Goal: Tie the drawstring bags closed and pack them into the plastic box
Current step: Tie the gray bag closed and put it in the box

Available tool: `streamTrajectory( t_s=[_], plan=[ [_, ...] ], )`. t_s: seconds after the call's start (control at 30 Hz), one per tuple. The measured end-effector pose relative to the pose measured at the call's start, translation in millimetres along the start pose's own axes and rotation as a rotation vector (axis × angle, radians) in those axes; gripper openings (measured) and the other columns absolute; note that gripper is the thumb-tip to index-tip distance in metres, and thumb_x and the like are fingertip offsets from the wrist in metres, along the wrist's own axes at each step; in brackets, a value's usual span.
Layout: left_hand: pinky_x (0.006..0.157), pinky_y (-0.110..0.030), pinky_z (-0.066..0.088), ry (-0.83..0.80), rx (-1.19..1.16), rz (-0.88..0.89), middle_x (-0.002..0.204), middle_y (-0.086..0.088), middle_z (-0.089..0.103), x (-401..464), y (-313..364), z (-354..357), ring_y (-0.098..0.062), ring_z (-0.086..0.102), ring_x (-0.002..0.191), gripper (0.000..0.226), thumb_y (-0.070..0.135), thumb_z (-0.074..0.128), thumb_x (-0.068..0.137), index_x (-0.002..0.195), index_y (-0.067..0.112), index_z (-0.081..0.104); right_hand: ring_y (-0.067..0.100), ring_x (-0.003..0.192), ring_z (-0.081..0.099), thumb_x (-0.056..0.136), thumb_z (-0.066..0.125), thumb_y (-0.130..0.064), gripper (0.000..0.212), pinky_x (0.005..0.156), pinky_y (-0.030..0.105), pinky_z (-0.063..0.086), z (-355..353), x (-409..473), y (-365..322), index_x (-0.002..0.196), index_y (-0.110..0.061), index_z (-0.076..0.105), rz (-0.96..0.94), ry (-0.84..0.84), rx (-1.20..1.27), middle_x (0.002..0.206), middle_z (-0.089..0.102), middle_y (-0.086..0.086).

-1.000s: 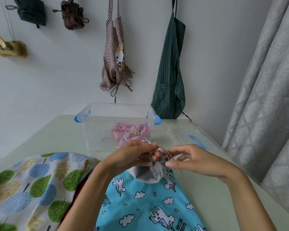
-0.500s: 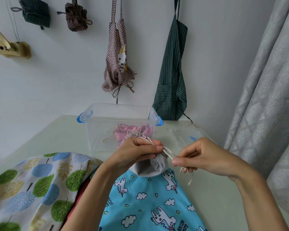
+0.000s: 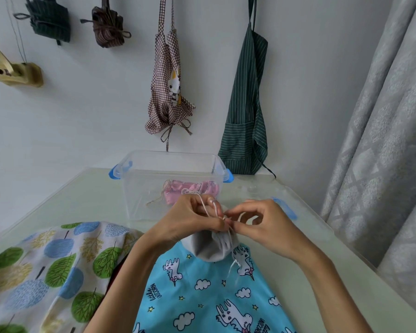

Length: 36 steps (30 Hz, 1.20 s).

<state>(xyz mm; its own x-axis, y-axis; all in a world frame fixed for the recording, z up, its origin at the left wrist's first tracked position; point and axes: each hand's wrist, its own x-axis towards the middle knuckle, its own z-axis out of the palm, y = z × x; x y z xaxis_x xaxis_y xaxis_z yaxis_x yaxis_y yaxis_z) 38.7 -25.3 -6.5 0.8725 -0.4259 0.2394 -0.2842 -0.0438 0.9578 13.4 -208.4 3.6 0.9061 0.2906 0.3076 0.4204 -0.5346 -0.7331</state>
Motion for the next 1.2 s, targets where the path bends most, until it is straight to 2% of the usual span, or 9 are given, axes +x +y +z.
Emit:
streamTrajectory(
  t_s=[0.1,0.33,0.43,0.57,0.73,0.83,0.93,1.13,1.2],
  plan=[
    [0.070,-0.021,0.054,0.042,0.029,0.026,0.064,-0.003,0.070,-0.5,2.0,1.8,-0.013,0.067,0.065,0.028,-0.015,0.073,0.068,0.064,0.010,0.060,0.003,0.064,0.058,0.075,0.076,-0.013,0.023,0.060,0.012,0.042,3.4,1.0,2.2,0.073,-0.036,0.073,-0.041,0.097,-0.010,0.072,0.067,-0.012],
    [0.065,-0.019,0.055,0.242,0.099,0.169,0.068,-0.010,0.071,-2.1,5.8,-2.3,-0.012,0.070,0.065,0.019,-0.018,0.073,0.066,0.070,-0.009,0.057,0.000,0.051,0.052,0.068,0.074,-0.005,0.014,0.052,0.012,0.040,15.8,3.5,-0.5,0.063,-0.017,0.069,-0.062,0.196,0.060,0.058,0.062,-0.012],
    [0.069,-0.023,0.057,0.348,0.167,0.224,0.072,-0.008,0.074,-2.2,1.9,-0.1,-0.016,0.072,0.071,0.016,-0.010,0.076,0.067,0.069,0.001,0.063,0.001,0.053,0.055,0.068,0.072,-0.002,0.015,0.054,0.014,0.044,17.0,3.4,-0.6,0.063,-0.015,0.068,-0.077,0.221,0.095,0.060,0.063,-0.010],
    [0.068,-0.020,0.055,0.449,0.361,0.227,0.068,0.006,0.073,1.2,-5.7,5.2,-0.003,0.068,0.065,0.011,0.019,0.081,0.071,0.080,0.019,0.075,0.004,0.059,0.058,0.070,0.074,-0.004,0.014,0.060,0.016,0.048,16.4,3.9,2.3,0.066,-0.017,0.071,-0.112,0.249,0.074,0.068,0.066,-0.005],
    [0.063,-0.027,0.052,0.478,0.484,0.294,0.067,0.016,0.071,4.2,-13.9,7.1,0.005,0.063,0.063,0.006,0.033,0.074,0.079,0.074,0.036,0.074,0.008,0.071,0.067,0.081,0.072,-0.015,0.005,0.067,0.017,0.052,11.3,3.7,7.2,0.079,-0.017,0.075,-0.010,0.184,0.197,0.075,0.073,-0.003],
    [0.057,-0.022,0.047,0.504,0.503,0.339,0.063,0.018,0.068,4.5,-14.4,7.6,0.005,0.059,0.058,0.005,0.032,0.076,0.078,0.073,0.035,0.074,0.011,0.071,0.067,0.086,0.064,-0.021,0.010,0.066,0.021,0.050,9.1,5.1,8.1,0.087,-0.011,0.067,0.114,0.159,0.358,0.072,0.071,0.001],
    [0.057,-0.024,0.049,0.504,0.484,0.365,0.065,0.018,0.069,5.2,-15.5,7.0,0.002,0.061,0.060,0.002,0.032,0.076,0.077,0.078,0.033,0.076,0.010,0.070,0.065,0.087,0.063,-0.022,0.012,0.064,0.021,0.049,11.5,6.9,7.7,0.097,-0.018,0.069,0.145,0.135,0.388,0.073,0.069,-0.001],
    [0.070,-0.042,0.055,0.447,0.382,0.335,0.077,0.014,0.074,6.6,-17.3,5.3,-0.007,0.069,0.073,0.016,0.024,0.077,0.077,0.083,0.038,0.074,0.004,0.060,0.062,0.084,0.068,-0.013,0.010,0.057,0.013,0.047,15.8,6.4,9.2,0.087,-0.019,0.075,0.067,0.226,0.377,0.069,0.072,-0.004],
    [0.075,-0.037,0.055,0.374,0.358,0.302,0.081,0.018,0.074,7.4,-16.4,2.1,-0.004,0.069,0.077,0.008,0.022,0.075,0.079,0.082,0.029,0.077,0.005,0.060,0.064,0.083,0.069,-0.013,0.007,0.057,0.013,0.047,14.3,7.5,10.2,0.086,-0.015,0.075,0.040,0.314,0.348,0.070,0.073,-0.003]
  ],
)
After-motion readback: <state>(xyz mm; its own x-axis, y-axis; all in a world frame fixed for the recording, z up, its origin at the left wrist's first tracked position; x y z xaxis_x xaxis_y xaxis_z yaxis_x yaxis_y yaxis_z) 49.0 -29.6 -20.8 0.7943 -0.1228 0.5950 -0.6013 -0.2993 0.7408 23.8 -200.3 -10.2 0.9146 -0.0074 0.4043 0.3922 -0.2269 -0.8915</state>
